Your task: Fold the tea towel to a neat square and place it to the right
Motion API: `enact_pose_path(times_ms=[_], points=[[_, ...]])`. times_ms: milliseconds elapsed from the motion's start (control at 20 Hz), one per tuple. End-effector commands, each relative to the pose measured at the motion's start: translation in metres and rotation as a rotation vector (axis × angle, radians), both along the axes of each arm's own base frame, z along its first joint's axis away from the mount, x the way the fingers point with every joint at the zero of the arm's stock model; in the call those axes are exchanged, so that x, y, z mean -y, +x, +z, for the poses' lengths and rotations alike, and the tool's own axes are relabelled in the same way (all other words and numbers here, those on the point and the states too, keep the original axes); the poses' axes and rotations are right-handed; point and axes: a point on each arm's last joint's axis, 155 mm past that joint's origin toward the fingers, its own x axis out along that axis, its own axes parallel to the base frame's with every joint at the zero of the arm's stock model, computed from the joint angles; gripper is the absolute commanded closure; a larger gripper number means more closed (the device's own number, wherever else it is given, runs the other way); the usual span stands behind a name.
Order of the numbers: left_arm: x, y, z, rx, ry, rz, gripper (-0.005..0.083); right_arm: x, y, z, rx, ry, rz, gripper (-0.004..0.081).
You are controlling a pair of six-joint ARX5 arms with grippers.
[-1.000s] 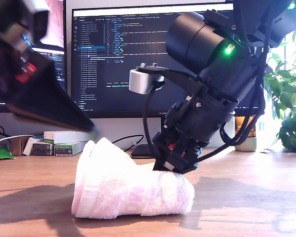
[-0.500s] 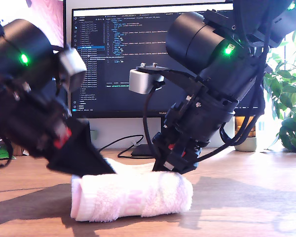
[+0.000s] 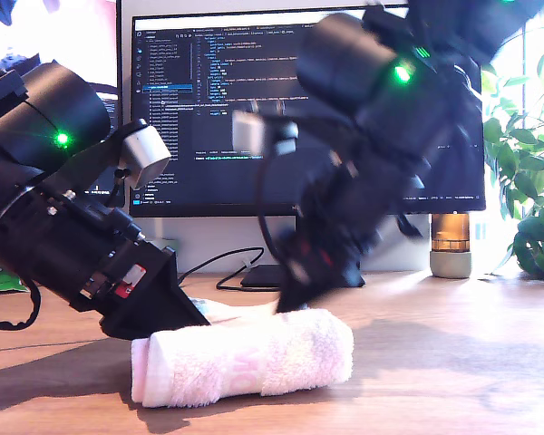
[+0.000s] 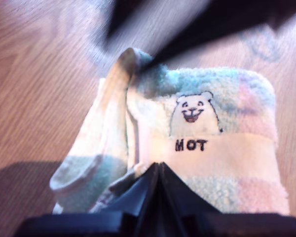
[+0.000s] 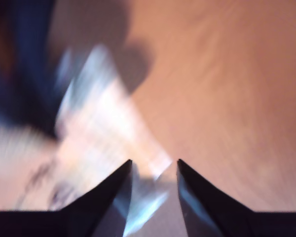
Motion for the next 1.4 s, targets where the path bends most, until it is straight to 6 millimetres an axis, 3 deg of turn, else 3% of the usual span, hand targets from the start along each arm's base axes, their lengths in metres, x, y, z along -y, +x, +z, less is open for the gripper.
enact_pose_path(times_ms=[0,100,200,350,550,900,1050,1250,1350], points=[[-0.01,-0.014,-0.028,-0.064,0.062,-0.004,0.0793,-0.006,0.007,0.017,-0.024,0.03,-0.045,0.0507],[-0.01,-0.014,-0.028,-0.062,0.062,-0.004,0.0793,-0.002,0.002,0.022,-0.106,0.03,-0.112,0.0567],[-0.01,-0.012,-0.028,-0.059,0.06,0.0,0.0793,-0.003,-0.012,0.018,-0.187,0.036,-0.11,0.0795],[-0.01,-0.006,-0.024,-0.044,0.047,0.012,0.0793,-0.004,-0.023,0.013,-0.229,0.033,-0.093,0.0783],[-0.011,-0.003,-0.022,-0.043,0.034,0.025,0.0793,-0.019,-0.019,0.028,-0.166,0.145,-0.13,0.0783],[-0.005,-0.004,-0.015,-0.044,-0.004,0.008,0.0793,-0.01,-0.041,0.043,0.067,0.401,-0.13,0.0783],[0.0,-0.006,-0.01,-0.041,-0.034,-0.016,0.0793,-0.007,-0.045,0.033,0.083,0.439,-0.126,0.0783],[0.005,-0.007,-0.004,-0.033,-0.064,-0.038,0.0793,-0.024,-0.076,0.017,-0.013,0.448,0.173,0.0782],[0.006,-0.01,0.0,-0.036,-0.074,-0.049,0.0793,-0.022,-0.079,0.014,-0.074,0.488,0.261,0.0782]])
